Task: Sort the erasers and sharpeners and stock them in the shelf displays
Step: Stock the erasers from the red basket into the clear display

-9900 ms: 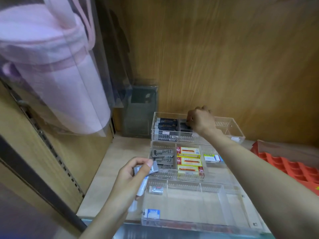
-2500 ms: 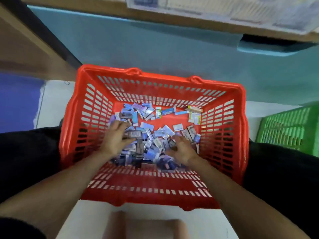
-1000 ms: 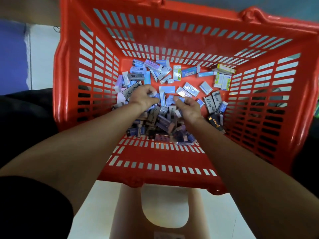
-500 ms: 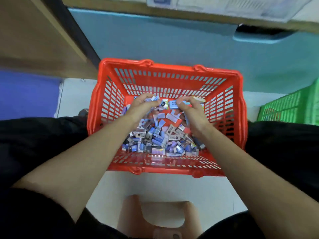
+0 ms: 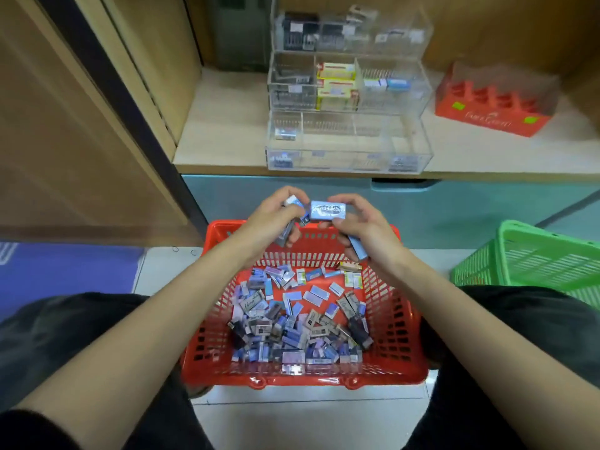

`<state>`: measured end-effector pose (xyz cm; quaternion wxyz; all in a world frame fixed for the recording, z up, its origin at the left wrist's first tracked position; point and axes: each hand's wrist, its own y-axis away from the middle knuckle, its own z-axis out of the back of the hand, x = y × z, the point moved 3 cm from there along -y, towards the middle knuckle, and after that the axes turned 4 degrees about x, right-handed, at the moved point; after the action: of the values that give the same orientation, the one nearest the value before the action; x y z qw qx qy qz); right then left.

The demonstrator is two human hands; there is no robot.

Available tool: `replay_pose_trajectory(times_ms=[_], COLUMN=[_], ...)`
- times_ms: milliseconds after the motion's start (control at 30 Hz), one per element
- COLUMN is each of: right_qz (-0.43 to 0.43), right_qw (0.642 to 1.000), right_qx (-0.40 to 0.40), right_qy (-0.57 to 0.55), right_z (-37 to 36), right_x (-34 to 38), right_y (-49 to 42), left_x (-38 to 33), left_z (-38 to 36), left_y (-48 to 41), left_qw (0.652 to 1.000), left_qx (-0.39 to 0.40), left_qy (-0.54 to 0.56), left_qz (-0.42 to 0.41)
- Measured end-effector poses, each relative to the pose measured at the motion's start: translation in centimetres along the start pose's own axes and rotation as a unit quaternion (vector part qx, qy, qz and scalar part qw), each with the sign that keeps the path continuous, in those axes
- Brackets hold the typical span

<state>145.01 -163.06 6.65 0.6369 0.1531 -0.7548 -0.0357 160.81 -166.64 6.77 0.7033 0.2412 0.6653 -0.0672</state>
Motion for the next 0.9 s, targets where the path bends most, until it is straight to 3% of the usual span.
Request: replay_pose_trajectory(times_ms=[167, 433, 633, 900], right_qz=[0.073, 0.129, 0.223, 0.287], right_qw=[0.996, 0.983, 0.911, 0.857], right_qx=[0.013, 0.013, -0.058, -0.073], right_qy=[0.051, 0.127, 0.341, 0.422], right_z=[0.3, 0.7, 1.9, 3.1], right_x=[3.4, 6.2, 10.2, 15.4], right_y=[0.6, -0.3, -2.5, -6.6], left_x=[-3.0, -5.4, -8.7, -13.2], left_z=[-0.1, 0.0, 0.3, 0.8], left_y=[0.2, -0.9, -3.3, -7.3], left_qw=[0.999, 0.999, 0.999, 0.995], left_qx=[0.002, 0.022, -0.016, -0.047], left_qy=[0.042, -0.02, -0.029, 0.039], left_qz=[-0.017, -0.041, -0.038, -0.084])
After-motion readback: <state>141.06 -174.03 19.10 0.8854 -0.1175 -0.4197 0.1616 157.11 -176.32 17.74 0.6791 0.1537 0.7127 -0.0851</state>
